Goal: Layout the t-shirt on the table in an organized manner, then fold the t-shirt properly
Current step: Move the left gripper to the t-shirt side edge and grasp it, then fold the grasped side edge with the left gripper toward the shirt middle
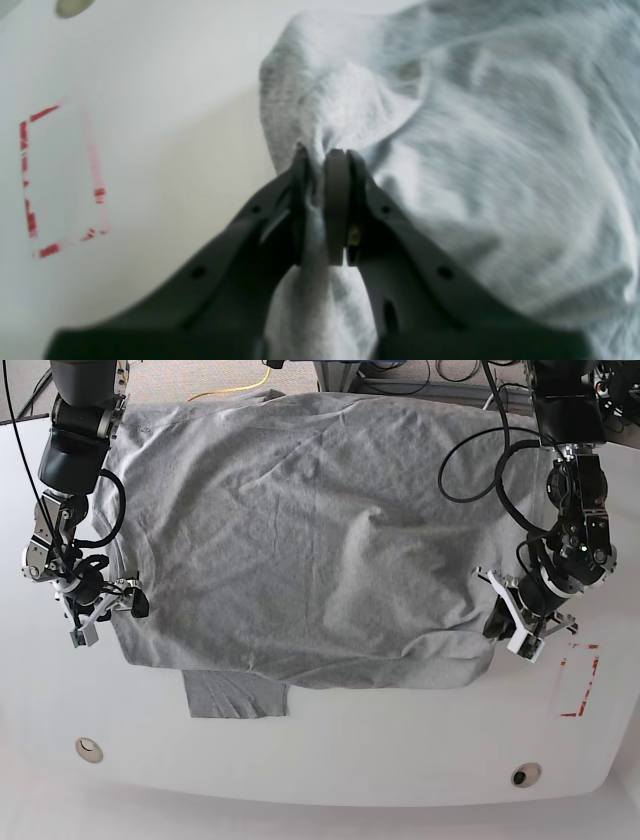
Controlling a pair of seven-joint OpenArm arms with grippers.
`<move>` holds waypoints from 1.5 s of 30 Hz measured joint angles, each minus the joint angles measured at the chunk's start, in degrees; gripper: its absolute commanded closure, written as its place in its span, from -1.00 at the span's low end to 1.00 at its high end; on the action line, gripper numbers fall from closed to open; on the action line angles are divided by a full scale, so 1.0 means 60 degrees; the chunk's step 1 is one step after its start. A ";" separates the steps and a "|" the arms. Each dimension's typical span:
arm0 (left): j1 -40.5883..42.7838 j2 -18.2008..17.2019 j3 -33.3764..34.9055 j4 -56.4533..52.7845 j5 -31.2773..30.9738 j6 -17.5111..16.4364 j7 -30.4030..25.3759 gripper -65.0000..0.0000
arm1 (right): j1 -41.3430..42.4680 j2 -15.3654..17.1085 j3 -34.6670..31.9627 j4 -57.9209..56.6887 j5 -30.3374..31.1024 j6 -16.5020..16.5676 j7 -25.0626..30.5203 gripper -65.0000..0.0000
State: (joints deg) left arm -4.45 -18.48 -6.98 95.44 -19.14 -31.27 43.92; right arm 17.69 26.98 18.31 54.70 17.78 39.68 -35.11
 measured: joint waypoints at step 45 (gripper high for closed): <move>-0.0233 -0.0550 0.1049 -0.1435 -0.0022 -0.0044 0.0033 -0.68 | 0.0004 -0.0350 -0.0007 0.0000 -0.0004 -0.0007 -0.0004 -0.51</move>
State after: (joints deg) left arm -5.85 -21.78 -0.69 86.83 -19.27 -31.53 44.12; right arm 17.72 24.88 18.26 54.70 17.76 39.64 -35.14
